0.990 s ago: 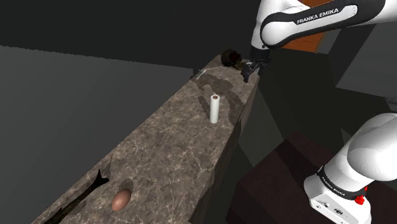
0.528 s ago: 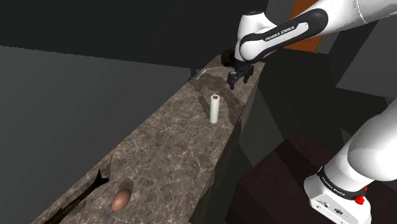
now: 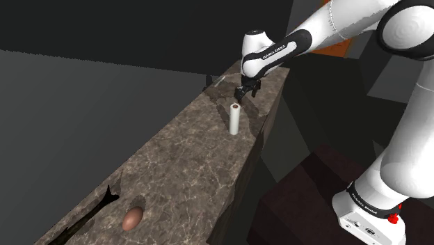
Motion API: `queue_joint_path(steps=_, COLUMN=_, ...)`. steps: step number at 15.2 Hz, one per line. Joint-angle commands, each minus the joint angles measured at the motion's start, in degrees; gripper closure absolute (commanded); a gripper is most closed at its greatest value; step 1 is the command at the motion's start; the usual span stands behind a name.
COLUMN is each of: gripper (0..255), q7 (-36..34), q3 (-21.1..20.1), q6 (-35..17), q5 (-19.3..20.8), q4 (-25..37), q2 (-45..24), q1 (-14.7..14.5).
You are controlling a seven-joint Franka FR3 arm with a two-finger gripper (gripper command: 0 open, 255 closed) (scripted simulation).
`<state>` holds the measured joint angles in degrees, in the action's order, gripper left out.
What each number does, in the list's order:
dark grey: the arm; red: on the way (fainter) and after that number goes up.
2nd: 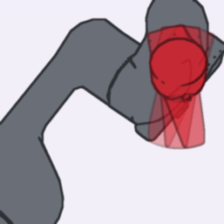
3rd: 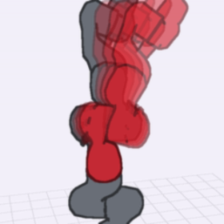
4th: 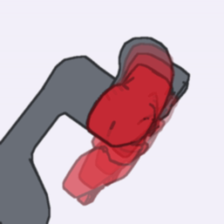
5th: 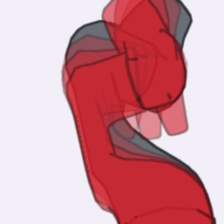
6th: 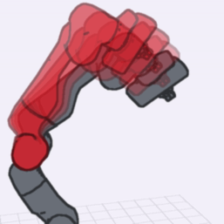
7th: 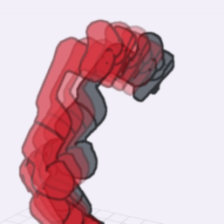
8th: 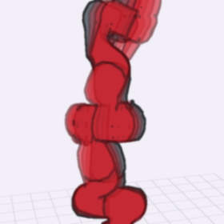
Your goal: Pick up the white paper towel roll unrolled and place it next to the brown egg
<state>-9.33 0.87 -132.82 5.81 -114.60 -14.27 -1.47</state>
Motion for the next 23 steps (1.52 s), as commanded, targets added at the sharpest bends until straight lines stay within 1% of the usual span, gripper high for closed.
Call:
queue_joint_path(steps=1, gripper=0, q7=-0.45, q3=-0.13, q6=-1.11, q5=0.04, q4=3.26, q2=-4.54, q1=-0.24)
queue_joint_path(steps=5, gripper=0, q7=-0.86, q3=-0.31, q6=-1.64, q5=-0.03, q4=11.51, q2=-13.61, q1=-0.57)
queue_joint_path(steps=13, gripper=0, q7=-0.99, q3=-0.11, q6=-5.62, q5=0.16, q4=11.98, q2=-18.06, q1=-0.43)
queue_joint_path(steps=21, gripper=0, q7=-1.00, q3=-0.12, q6=-5.62, q5=0.16, q4=11.97, q2=-18.05, q1=-0.43)
queue_joint_path(steps=22, gripper=255, q7=-1.00, q3=-0.12, q6=-5.62, q5=0.16, q4=11.97, q2=-18.05, q1=-0.43)
queue_joint_path(steps=23, gripper=255, q7=-1.00, q3=-0.12, q6=-5.62, q5=0.16, q4=11.97, q2=-18.05, q1=-0.43)
